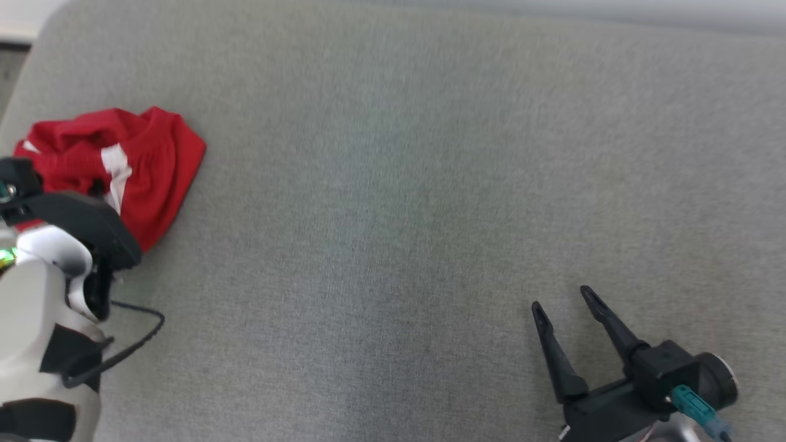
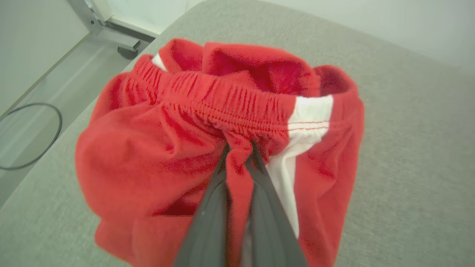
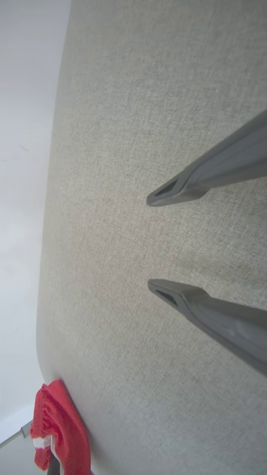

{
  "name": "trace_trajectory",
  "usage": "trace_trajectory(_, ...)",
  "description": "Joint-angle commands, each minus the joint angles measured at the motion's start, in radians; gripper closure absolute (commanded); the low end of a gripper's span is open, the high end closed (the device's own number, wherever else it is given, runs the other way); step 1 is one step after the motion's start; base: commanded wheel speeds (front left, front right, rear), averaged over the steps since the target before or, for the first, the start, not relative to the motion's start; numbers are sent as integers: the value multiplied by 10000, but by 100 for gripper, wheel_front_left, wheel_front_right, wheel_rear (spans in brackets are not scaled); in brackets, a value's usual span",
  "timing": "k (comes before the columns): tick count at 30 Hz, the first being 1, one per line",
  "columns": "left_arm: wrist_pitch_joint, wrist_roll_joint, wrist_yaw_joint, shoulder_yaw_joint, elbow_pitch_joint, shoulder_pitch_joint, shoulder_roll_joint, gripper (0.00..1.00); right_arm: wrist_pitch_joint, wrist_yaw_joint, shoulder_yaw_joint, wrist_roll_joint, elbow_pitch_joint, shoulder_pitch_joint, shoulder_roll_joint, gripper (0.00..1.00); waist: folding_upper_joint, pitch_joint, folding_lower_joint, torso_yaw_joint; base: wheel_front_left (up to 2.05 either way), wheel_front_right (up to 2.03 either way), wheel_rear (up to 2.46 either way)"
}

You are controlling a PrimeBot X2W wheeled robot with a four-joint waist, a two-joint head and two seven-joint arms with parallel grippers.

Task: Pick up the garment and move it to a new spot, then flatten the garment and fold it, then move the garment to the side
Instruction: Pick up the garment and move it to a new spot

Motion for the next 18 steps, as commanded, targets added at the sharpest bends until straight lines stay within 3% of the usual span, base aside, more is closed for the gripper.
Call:
trace_trajectory(1, 12, 27, -126, -79, -250, -122, 209, 100, -242, -21, 31, 110, 316, -162, 218, 0, -2, -1373, 0, -65, 0, 0, 0)
trace_trajectory(4, 88, 301, -236, -407, -699, -218, 452, 100, -637, -21, 73, 256, 962, -110, 556, 0, -2, -2379, 0, -190, 0, 0, 0)
trace_trajectory(11, 398, 495, -451, -1115, -2398, -412, 144, 100, -1183, -21, 70, 380, 1838, 101, 992, 0, -2, -3963, 0, -720, 0, 0, 0)
trace_trajectory(16, 687, 2, -595, -1474, -4399, 74, -507, 100, -1328, -21, -79, 376, 2075, 173, 1062, 0, -2, -4453, 0, -1724, 0, 0, 0)
trace_trajectory(18, 885, -361, -646, -1631, -5790, 512, -936, 100, -1284, -19, -122, 309, 2088, 191, 1096, 0, -2, -4478, 0, -2478, 0, 0, 0)
